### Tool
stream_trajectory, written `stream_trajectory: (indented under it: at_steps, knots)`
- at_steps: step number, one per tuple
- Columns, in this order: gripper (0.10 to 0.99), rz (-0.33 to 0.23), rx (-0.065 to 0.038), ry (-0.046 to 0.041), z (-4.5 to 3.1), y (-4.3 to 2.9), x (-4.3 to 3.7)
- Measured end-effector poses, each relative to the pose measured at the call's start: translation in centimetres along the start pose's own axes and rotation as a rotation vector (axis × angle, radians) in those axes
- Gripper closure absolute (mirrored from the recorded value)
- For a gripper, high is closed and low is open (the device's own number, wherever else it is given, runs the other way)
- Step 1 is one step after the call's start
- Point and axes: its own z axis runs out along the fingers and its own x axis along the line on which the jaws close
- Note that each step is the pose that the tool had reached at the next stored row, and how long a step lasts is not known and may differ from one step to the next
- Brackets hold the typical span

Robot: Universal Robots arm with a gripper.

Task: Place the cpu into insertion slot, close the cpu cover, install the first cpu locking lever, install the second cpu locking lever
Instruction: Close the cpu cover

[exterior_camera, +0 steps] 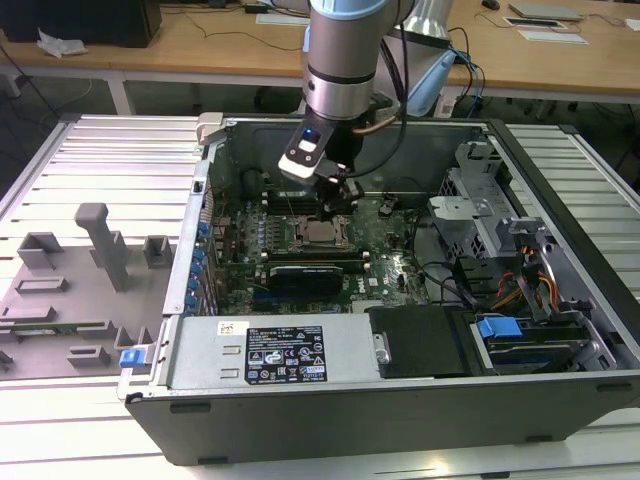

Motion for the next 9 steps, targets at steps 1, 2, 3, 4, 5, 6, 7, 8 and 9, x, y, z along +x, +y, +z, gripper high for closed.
stream_trajectory:
  at_steps: [1,2,3,4,5,6,7,8,9]
  knots:
    - [0.980,-0.017,0.000,-0.0009,0.00,0.00,0.00]
    - [0.980,-0.042,0.001,-0.0020,0.01,0.00,0.00]
    - [0.980,-0.059,0.001,-0.0026,0.01,0.00,0.00]
    - [0.980,-0.102,0.001,-0.0037,0.02,0.00,0.00]
    - [0.980,-0.135,0.001,-0.0044,0.03,0.00,0.00]
    - [0.980,-0.175,0.001,-0.0050,0.04,0.00,0.00]
    - [0.980,-0.201,0.001,-0.0054,0.05,0.00,0.00]
    - [0.980,-0.220,0.001,-0.0057,0.06,0.00,0.00]
    - [0.980,-0.251,0.001,-0.0060,0.07,0.00,0.00]
